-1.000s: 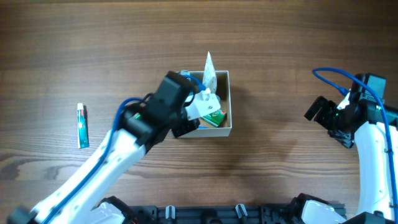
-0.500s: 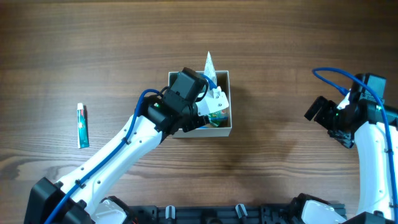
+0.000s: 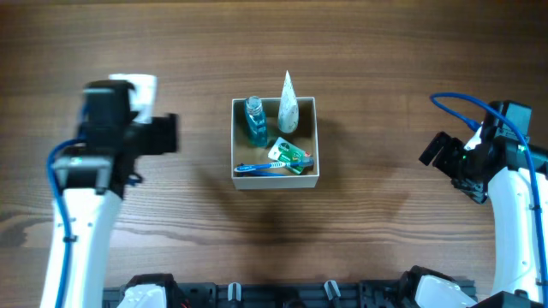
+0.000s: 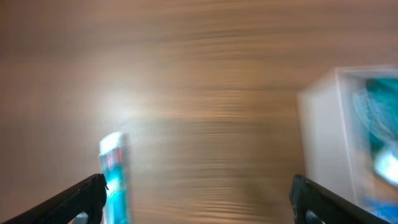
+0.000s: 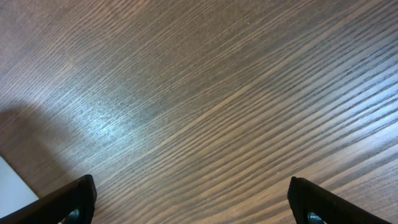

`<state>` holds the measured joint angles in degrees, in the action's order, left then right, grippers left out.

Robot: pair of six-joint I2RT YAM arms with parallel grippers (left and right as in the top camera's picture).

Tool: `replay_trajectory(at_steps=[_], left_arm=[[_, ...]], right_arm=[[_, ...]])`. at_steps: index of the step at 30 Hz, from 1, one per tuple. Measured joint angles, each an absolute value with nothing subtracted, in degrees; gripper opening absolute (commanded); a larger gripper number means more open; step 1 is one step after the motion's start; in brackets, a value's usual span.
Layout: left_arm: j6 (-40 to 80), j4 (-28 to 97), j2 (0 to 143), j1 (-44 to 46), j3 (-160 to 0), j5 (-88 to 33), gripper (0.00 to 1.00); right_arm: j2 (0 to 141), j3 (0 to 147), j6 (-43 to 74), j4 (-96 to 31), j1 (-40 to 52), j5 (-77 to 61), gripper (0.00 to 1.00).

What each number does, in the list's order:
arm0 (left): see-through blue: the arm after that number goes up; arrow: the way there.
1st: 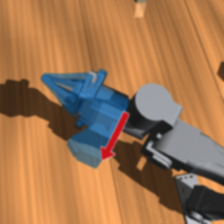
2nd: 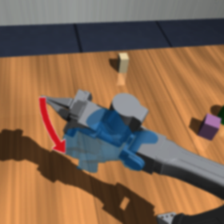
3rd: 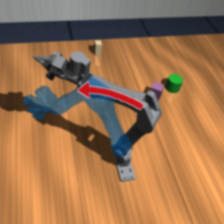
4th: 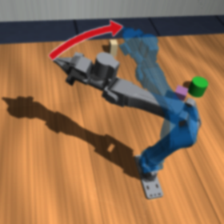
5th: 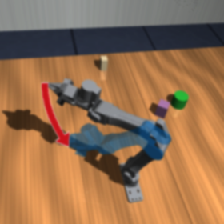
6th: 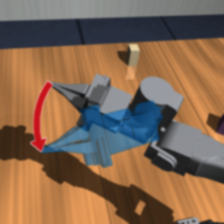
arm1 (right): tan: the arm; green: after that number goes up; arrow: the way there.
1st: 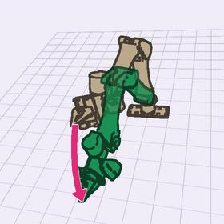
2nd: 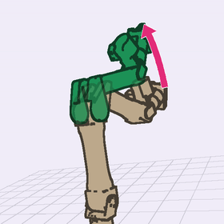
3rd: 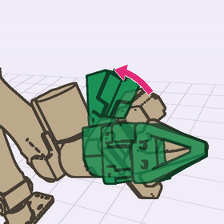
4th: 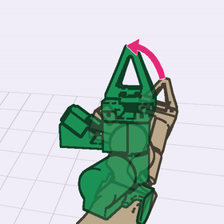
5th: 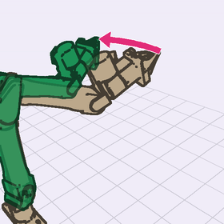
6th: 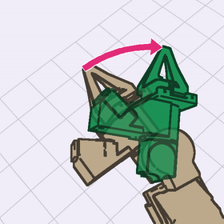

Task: Pack container
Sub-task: 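Place the toothbrush into the box and open the left gripper, then grasp the Colgate toothpaste tube with the left gripper, then drop the toothpaste tube into the box with the left gripper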

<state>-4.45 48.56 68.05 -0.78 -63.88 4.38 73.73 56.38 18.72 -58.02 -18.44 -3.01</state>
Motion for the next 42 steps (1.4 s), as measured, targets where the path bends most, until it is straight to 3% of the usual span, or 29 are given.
replay_trajectory(at_steps=[2,6,18,21,24,29,36,42], left_arm=[[0.8,48.4,69.5,-11.9,-63.9,4.9,0.95],[5.2,47.0,77.0,-23.2,-63.9,4.9,0.95],[7.0,43.3,107.9,-26.0,-64.7,3.2,0.9],[7.0,43.6,108.6,-26.0,-65.4,2.6,0.77],[7.3,43.4,108.9,-25.9,-65.6,1.6,0.39],[7.8,43.2,108.9,-25.8,-65.6,1.6,0.06],[7.8,47.8,107.8,-23.0,-66.3,1.6,0.04],[5.5,48.4,85.6,-5.8,-66.6,1.4,0.04]], right_arm=[[73.7,56.4,18.7,-58.0,-18.4,-3.0,1.0],[73.7,56.4,18.7,-58.0,-18.4,-3.0,1.0],[73.7,56.4,18.7,-57.8,-18.4,-3.0,1.0],[73.7,56.4,18.7,-57.8,-18.4,-3.0,1.0],[73.7,56.4,18.7,-57.8,-18.4,-3.0,1.0],[73.7,56.4,18.7,-57.8,-18.4,-3.0,1.0],[73.7,56.4,18.7,-57.8,-18.4,-3.0,1.0],[73.7,56.4,18.7,-57.8,-18.4,-3.0,1.0]])
